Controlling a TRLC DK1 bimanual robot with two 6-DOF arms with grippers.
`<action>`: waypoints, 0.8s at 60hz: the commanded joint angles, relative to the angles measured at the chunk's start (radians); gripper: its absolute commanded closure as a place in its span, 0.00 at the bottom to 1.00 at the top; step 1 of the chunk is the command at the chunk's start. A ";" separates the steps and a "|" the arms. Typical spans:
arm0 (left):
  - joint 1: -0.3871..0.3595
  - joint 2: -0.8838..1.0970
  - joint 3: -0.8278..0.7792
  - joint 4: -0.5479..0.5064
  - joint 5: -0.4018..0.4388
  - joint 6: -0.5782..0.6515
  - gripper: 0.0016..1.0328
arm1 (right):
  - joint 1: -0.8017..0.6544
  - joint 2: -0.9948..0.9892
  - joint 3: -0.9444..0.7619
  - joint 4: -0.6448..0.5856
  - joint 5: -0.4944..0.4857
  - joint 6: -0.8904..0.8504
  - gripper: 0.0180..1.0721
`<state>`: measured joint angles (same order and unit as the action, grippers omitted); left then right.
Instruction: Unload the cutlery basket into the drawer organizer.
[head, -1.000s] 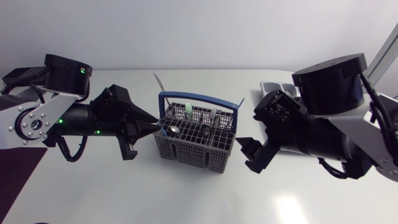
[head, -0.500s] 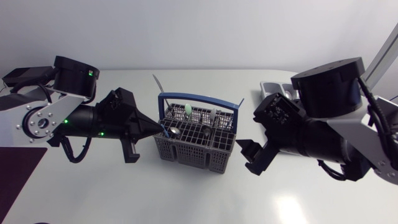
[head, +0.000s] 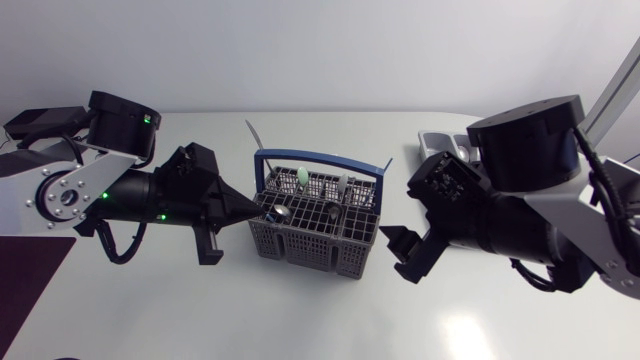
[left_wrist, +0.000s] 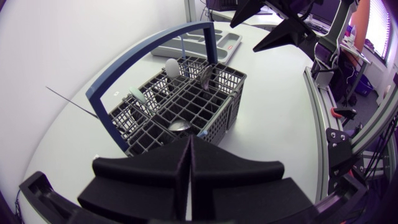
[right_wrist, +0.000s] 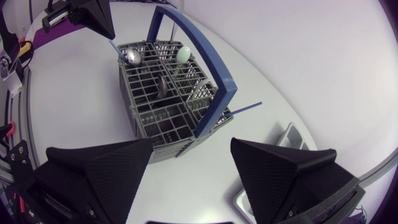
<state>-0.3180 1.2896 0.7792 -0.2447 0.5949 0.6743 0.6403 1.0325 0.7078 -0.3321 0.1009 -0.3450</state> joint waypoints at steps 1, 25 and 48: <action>0.003 -0.004 -0.014 0.002 0.011 0.010 0.83 | -0.001 -0.008 -0.027 0.007 0.006 -0.017 0.14; 0.014 -0.064 -0.107 0.027 0.017 0.131 0.50 | 0.002 0.003 -0.045 0.024 0.005 -0.017 0.14; -0.062 -0.070 -0.152 0.160 -0.047 0.133 0.44 | 0.024 0.014 -0.068 0.028 0.006 -0.011 0.14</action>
<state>-0.3714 1.2236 0.6476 -0.1055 0.5568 0.7902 0.6540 1.0340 0.6682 -0.3099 0.1009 -0.3450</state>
